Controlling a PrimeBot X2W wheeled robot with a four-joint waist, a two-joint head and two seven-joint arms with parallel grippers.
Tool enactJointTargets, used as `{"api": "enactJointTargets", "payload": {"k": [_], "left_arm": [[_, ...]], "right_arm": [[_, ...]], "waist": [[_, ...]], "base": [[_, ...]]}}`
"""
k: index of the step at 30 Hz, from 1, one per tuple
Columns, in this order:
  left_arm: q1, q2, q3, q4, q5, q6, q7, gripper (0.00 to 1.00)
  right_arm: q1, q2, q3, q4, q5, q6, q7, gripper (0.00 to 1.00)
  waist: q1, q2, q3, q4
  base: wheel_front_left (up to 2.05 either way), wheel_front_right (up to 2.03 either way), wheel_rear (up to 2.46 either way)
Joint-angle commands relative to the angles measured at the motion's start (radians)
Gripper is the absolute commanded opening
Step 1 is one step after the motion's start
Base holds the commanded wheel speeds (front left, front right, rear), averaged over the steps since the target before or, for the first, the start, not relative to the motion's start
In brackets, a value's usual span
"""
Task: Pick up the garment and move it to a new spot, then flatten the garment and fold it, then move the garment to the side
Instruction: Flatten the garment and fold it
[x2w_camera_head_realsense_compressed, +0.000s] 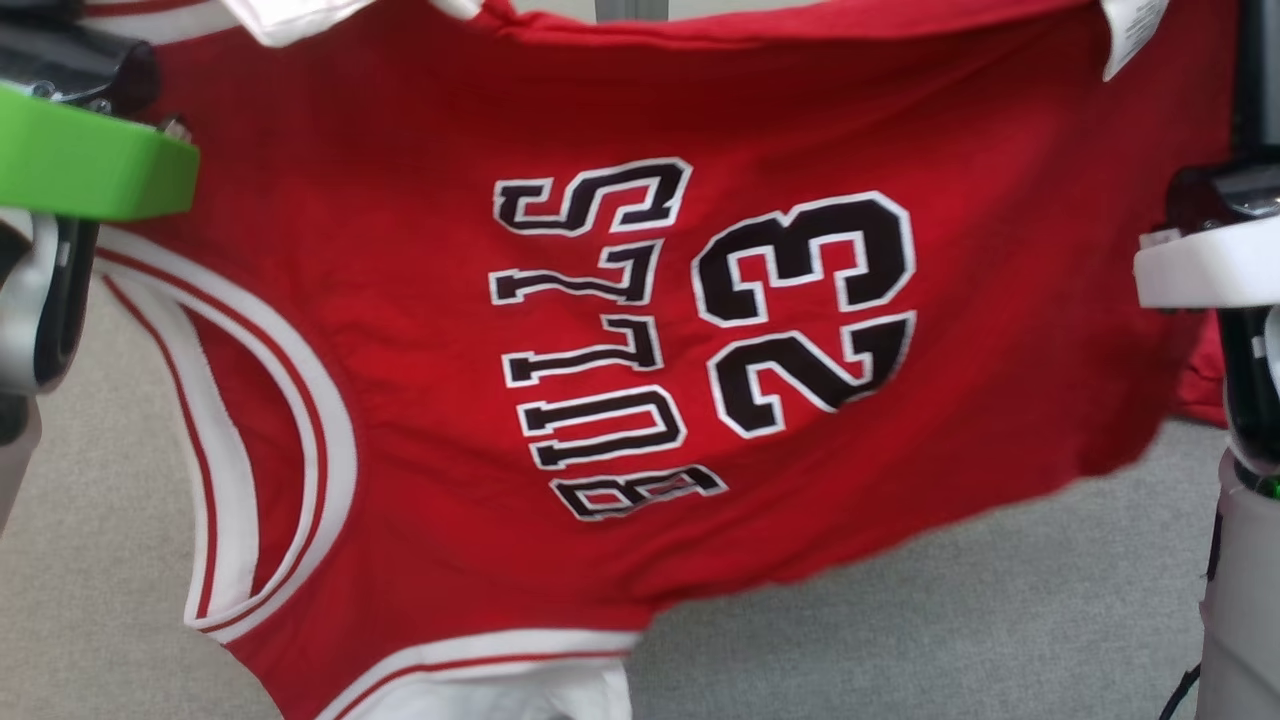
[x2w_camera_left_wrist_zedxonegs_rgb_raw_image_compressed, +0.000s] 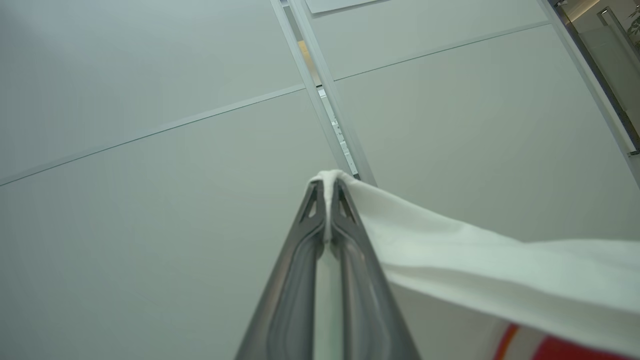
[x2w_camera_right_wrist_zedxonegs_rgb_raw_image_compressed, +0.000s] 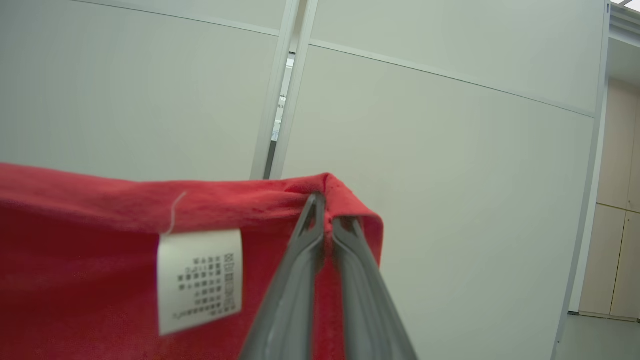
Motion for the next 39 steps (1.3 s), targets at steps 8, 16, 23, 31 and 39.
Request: {"api": "enactJointTargets", "payload": {"k": [8, 16, 23, 31, 39], "left_arm": [[-0.186, -0.037, -0.051, 0.186, 0.034, -0.074, 0.021, 0.0], [-0.501, -0.125, -0.092, 0.458, 0.124, -0.138, -0.056, 0.0], [-0.685, -0.263, -0.142, 0.719, 0.177, -0.151, -0.192, 0.0], [-0.631, -0.356, -0.179, 0.961, 0.157, -0.174, -0.316, 0.0], [-0.467, -0.372, -0.157, 0.995, 0.112, -0.189, -0.368, 0.0]], "right_arm": [[-0.173, -0.045, -0.025, 0.179, 0.022, -0.001, 0.008, 0.0], [-0.554, -0.084, 0.029, 0.548, -0.052, -0.001, -0.117, 0.0], [-0.797, -0.041, 0.0, 0.871, -0.132, -0.001, -0.229, 0.0], [-0.789, -0.001, -0.108, 1.173, -0.253, -0.001, -0.365, 0.0], [-0.702, 0.015, -0.127, 1.344, -0.298, -0.001, -0.496, 0.0]], "waist": [[0.0, 0.0, 0.203, -0.025], [0.0, 0.0, 0.371, -0.018], [0.0, 0.0, 0.457, 0.021], [0.0, 0.0, 0.533, 0.05], [0.0, 0.0, 0.561, 0.038]], "base": [[0.0, 0.0, 0.0], [0.0, 0.0, 0.0], [0.0, 0.0, 0.0], [0.0, 0.0, 0.0], [0.0, 0.0, 0.0]]}}
